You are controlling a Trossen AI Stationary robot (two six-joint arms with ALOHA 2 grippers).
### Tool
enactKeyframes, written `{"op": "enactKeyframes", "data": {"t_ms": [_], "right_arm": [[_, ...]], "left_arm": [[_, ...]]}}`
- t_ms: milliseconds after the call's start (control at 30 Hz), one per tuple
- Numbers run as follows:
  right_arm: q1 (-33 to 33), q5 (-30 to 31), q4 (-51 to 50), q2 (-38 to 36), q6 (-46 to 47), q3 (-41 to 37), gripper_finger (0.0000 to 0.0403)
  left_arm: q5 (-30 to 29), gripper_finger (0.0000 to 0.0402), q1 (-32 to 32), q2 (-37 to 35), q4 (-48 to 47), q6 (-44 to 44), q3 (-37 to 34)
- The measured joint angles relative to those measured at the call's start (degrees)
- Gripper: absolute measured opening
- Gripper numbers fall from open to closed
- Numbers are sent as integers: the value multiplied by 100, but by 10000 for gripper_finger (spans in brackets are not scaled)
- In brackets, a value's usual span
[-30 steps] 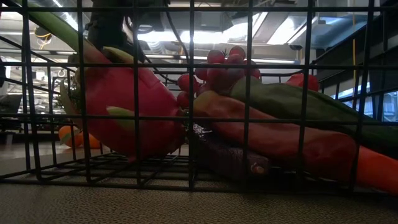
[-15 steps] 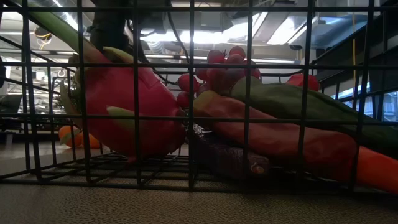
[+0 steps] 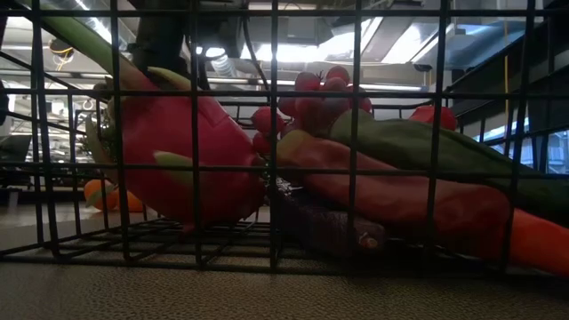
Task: Build produce basket
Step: Put the top left oranges into the black wire basket
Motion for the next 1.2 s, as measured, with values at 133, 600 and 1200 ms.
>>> {"op": "enactKeyframes", "data": {"t_ms": [133,600,1200], "right_arm": [[0,0,-1,-2,-12,0,154],[0,0,-2,0,-17,0,154],[0,-2,-2,0,16,0,154]], "left_arm": [[-64,78,0,23,18,-4,-4],[-301,78,0,49,-43,157,-4],[-502,61,35,88,-97,198,-4]]}}
